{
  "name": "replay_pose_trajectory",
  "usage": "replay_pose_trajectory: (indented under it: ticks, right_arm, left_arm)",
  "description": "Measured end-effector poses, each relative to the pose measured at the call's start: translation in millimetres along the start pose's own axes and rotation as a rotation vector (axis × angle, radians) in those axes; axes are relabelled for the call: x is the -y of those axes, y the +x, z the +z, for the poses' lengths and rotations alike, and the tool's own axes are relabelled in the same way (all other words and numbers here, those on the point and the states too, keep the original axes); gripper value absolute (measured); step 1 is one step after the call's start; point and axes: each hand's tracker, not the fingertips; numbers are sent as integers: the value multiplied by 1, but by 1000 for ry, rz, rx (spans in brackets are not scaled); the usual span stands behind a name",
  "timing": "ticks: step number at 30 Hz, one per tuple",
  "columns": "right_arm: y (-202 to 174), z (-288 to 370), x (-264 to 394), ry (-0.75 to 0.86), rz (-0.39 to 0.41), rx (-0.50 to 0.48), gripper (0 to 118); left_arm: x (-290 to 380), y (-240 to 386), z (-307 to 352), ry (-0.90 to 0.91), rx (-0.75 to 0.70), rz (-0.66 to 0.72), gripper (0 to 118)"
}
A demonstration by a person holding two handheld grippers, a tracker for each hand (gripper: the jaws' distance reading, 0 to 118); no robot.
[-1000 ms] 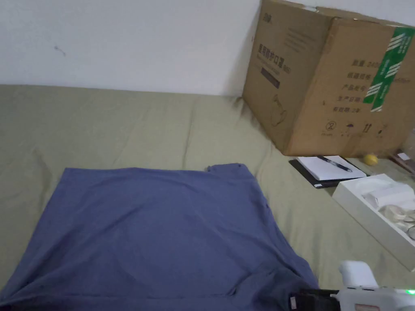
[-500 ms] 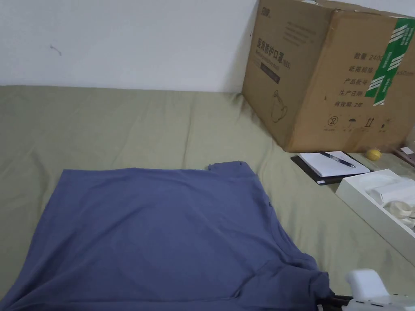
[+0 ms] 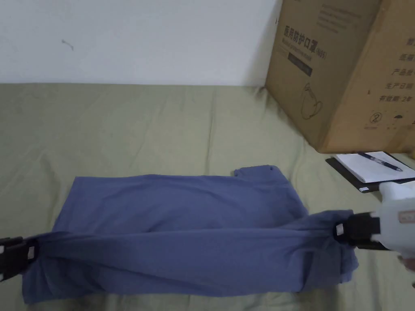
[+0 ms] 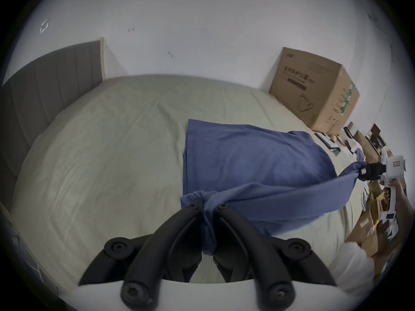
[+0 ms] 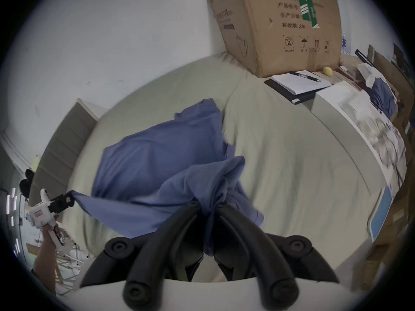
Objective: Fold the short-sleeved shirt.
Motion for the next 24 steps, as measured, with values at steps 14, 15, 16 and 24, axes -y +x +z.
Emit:
replay_pose_trajectory:
  ticks: [14,15,16,24]
  right_arm:
    - [-27,-80,-22,135,9,174,109]
    - [-31,-64,-14,184,15,152,106]
    - [-35,-49,-6,206,15,126,107]
    - [-58,89,109,723,-69,-123,71]
  left_arm:
    - [-17,-24,-69,98,-71,215,118]
    - [-20,-26,-54,145,-47,223,118]
    - [-18,-25,-41,177,-29,224,118]
    - [67,21,95,558,-22,64,76]
